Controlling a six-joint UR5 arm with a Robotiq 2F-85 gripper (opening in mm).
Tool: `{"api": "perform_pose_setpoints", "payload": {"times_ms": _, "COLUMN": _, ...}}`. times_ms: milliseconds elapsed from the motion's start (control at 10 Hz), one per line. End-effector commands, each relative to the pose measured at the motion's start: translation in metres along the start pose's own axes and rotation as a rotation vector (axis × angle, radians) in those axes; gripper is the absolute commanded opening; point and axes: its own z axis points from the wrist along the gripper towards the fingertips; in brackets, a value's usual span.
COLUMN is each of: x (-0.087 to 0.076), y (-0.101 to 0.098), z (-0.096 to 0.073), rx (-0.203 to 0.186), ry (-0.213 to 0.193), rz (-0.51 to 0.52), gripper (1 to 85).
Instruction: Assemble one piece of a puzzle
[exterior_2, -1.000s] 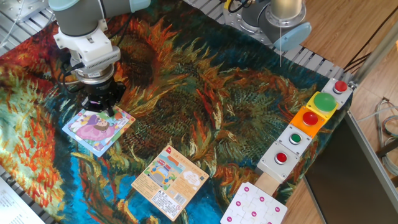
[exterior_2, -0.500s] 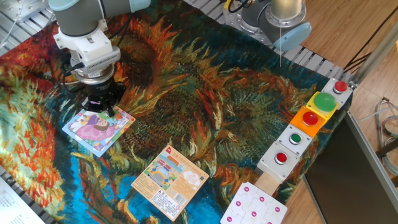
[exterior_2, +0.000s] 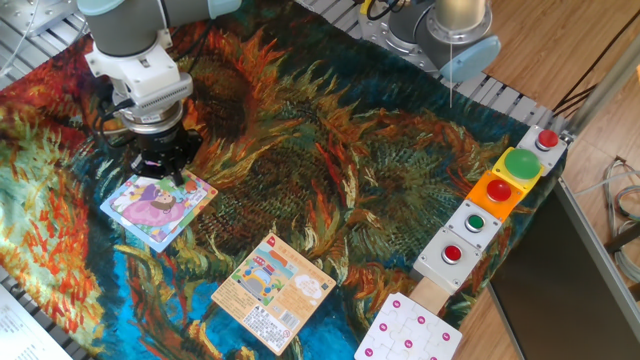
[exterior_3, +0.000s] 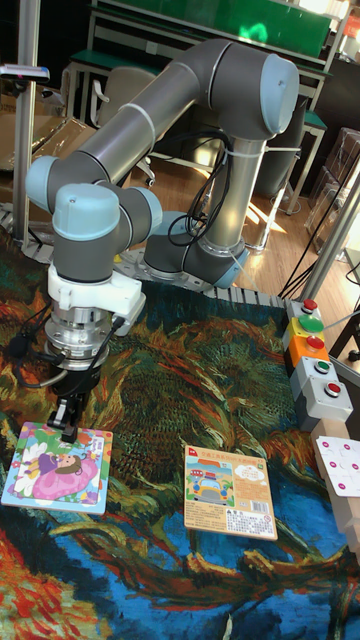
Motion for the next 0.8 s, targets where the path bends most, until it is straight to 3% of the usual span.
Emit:
{"api": "perform_pose_setpoints", "payload": {"times_ms": 0, "x": -0.0008, "y": -0.0019, "z": -0.001, "rx": 0.005, "ry": -0.01, "rz": 0.009, "gripper": 1.3}}
{"api": "perform_pose_setpoints", "payload": {"times_ms": 700, "x": -0.0034, "y": -0.0041, "z": 0.0029, "rx": 0.005, "ry": -0.014, "rz": 0.004, "gripper": 1.3}}
